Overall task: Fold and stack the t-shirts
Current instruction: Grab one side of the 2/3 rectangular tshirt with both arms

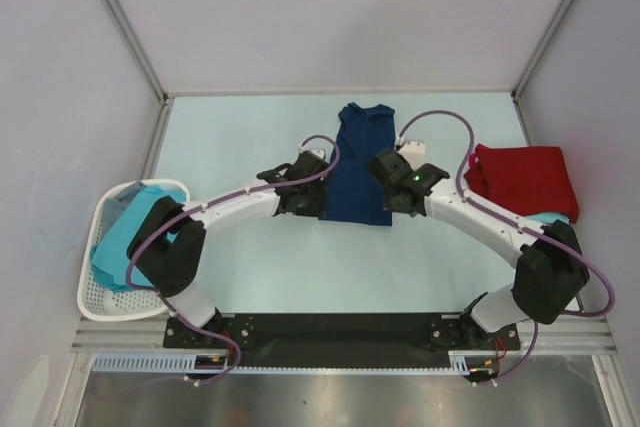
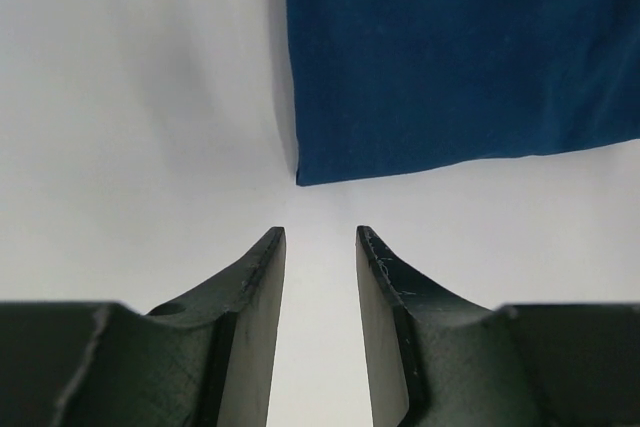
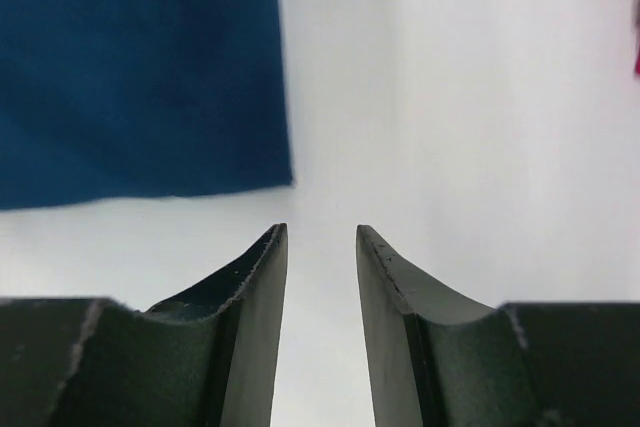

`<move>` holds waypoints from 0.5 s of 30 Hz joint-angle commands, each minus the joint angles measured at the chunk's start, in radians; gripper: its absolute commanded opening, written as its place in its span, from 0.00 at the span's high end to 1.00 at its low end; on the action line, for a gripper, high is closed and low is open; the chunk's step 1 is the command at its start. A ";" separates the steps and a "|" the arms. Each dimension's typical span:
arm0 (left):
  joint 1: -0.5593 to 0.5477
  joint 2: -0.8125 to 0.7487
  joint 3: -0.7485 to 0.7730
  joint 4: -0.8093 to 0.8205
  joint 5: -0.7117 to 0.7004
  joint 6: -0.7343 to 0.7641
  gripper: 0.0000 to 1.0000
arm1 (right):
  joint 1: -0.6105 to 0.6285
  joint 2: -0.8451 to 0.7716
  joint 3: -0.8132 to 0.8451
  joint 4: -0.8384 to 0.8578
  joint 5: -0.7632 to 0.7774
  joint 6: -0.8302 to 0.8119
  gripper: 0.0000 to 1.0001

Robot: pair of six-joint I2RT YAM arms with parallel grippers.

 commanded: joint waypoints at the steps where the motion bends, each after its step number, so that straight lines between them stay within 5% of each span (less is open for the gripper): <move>1: -0.014 0.057 0.040 0.032 0.047 0.013 0.60 | 0.006 0.022 -0.122 0.002 -0.039 0.047 0.62; 15: -0.016 0.118 0.096 0.034 0.042 0.027 0.60 | -0.006 0.098 -0.100 0.072 -0.073 -0.008 0.63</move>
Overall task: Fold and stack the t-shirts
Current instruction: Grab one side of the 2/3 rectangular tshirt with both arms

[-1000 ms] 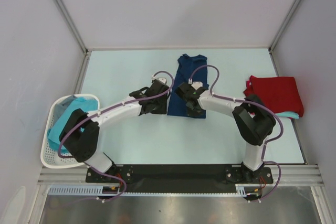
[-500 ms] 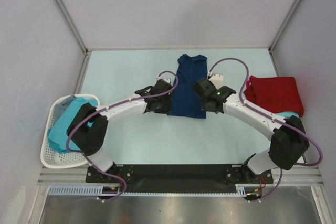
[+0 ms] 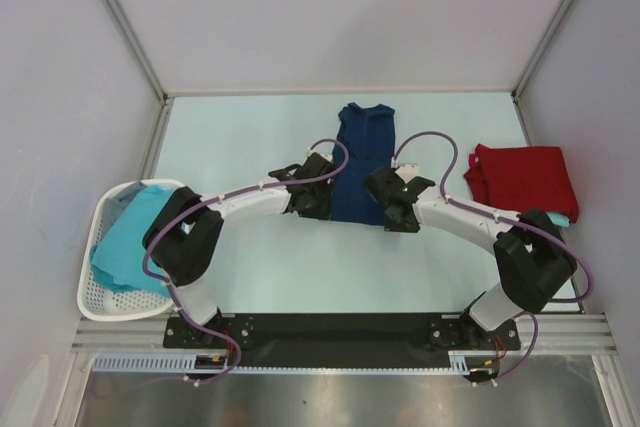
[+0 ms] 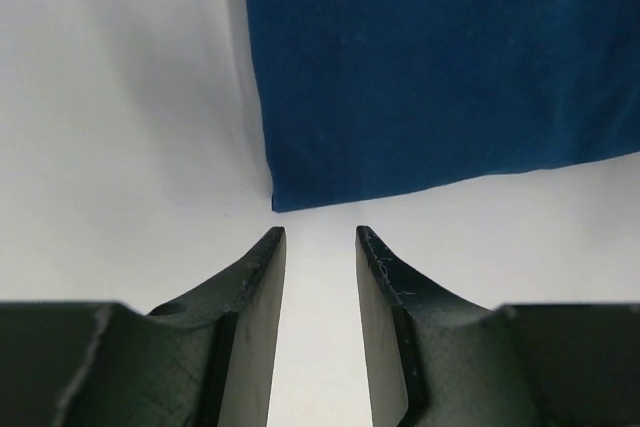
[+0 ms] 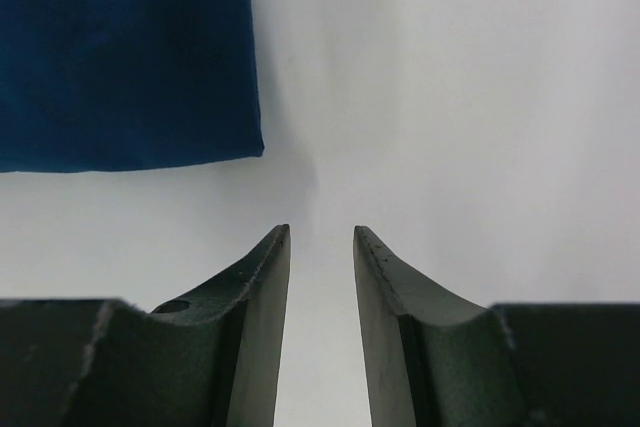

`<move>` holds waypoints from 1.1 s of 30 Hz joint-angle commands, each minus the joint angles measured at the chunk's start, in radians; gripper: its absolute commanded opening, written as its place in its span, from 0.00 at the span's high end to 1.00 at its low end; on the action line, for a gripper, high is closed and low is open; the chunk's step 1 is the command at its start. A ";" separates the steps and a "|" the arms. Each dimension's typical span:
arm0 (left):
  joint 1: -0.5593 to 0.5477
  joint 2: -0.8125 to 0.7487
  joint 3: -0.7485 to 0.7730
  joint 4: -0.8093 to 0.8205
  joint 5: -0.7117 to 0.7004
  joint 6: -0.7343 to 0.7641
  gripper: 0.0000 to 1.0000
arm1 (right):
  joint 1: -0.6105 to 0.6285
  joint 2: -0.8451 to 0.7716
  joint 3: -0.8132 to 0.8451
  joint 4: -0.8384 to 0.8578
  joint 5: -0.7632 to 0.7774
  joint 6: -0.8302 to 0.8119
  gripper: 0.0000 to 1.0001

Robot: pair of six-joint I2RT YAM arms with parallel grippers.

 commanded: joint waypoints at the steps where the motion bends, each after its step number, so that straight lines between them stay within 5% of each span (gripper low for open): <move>1: -0.003 0.011 0.067 0.014 0.007 0.018 0.60 | -0.010 0.022 0.073 0.033 0.003 -0.026 0.63; 33: 0.023 0.072 0.104 -0.011 -0.033 0.001 0.60 | -0.090 0.180 0.090 0.163 -0.098 -0.118 0.54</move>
